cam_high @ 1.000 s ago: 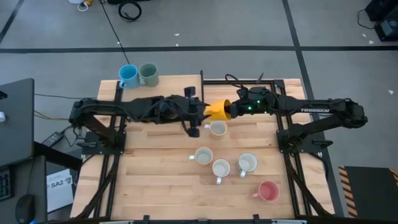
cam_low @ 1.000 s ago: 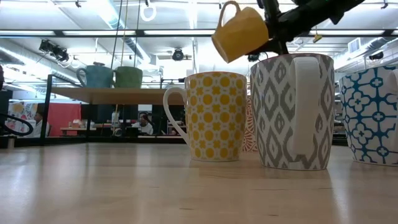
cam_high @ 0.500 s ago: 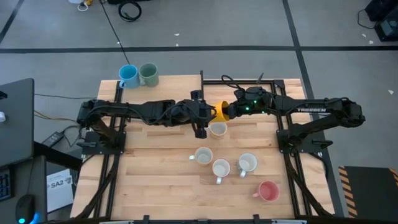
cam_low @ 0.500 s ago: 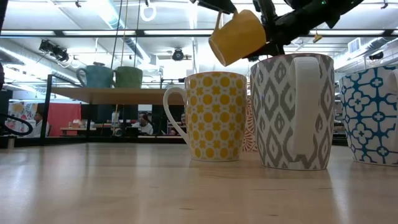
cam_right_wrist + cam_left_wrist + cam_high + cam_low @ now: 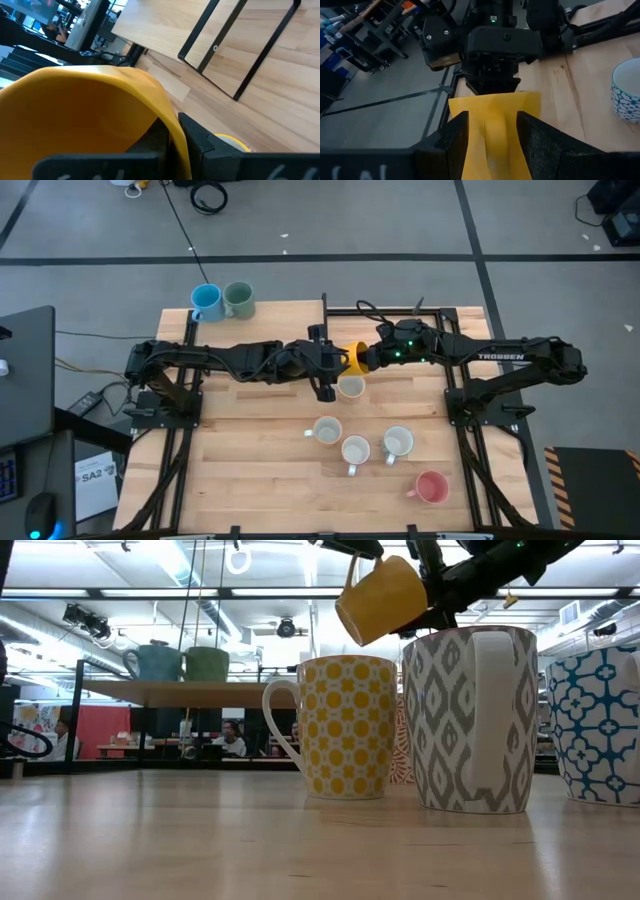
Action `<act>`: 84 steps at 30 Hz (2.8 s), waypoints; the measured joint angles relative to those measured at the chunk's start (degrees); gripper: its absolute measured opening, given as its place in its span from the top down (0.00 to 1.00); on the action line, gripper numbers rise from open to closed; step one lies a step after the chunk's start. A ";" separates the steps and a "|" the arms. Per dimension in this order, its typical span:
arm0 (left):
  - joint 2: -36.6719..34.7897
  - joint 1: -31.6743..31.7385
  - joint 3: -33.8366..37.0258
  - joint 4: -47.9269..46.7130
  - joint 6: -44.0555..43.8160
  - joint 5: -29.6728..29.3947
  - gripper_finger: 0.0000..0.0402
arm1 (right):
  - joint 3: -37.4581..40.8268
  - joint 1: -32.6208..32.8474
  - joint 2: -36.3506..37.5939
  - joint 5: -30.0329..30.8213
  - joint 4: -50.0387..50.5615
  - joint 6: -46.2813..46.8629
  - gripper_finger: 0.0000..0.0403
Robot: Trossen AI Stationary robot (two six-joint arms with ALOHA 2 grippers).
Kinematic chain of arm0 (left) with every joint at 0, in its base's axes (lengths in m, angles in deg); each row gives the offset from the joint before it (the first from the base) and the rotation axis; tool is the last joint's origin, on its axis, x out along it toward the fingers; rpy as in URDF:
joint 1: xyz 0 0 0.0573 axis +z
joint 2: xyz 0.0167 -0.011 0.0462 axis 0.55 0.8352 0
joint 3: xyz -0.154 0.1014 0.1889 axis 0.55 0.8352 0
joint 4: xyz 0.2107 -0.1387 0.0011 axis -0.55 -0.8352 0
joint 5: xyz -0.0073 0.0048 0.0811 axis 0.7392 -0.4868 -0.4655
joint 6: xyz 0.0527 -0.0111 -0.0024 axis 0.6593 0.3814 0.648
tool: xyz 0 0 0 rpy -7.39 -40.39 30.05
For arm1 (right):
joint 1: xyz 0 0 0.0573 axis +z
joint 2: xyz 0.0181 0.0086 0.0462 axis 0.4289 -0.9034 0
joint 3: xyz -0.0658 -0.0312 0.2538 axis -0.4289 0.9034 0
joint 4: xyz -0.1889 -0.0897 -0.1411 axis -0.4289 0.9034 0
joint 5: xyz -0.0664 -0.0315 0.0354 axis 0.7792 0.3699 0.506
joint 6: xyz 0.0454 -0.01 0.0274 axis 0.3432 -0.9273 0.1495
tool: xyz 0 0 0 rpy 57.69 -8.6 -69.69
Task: Place coffee mugs
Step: Put the yellow mug on the shelf
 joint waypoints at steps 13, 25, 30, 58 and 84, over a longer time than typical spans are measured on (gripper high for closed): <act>0.00 -0.04 0.00 -0.83 -0.02 -1.84 0.73 | 0.00 0.00 0.02 0.02 0.00 0.02 0.92; 0.00 -0.02 0.00 -0.88 -0.22 -1.94 0.85 | 0.00 -0.02 0.07 0.20 -0.04 -0.03 0.92; 0.00 -0.02 0.00 -0.88 -0.15 -1.90 0.84 | 0.00 -0.02 0.07 0.14 -0.02 -0.15 0.91; 0.00 -0.04 -0.02 -0.79 -1.52 -4.21 0.85 | 0.00 -0.17 0.09 -0.26 -2.80 -5.20 0.60; -3.18 0.00 -0.04 -3.21 -6.07 -22.17 0.85 | -0.02 -10.18 7.28 -5.09 -2.52 -14.21 0.58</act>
